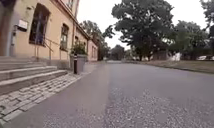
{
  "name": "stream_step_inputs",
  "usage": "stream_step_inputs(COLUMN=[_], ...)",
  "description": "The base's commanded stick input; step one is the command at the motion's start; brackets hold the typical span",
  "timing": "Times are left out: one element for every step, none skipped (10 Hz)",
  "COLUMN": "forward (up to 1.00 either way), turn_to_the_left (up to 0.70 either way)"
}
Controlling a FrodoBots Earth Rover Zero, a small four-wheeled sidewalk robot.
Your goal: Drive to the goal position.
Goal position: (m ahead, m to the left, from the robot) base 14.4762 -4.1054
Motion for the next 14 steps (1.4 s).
stream_step_inputs(forward=[0.7,0.7,0.7,0.7,0.7,0.7,0.7,0.7,0.7,0.7,0.7,0.7,0.7,0.7], turn_to_the_left=[0.04,0.04,0.04,0.04,0.04,0.04,0.04,0.04,0.04,0.04,0.04,-0.18,-0.2,0.04])
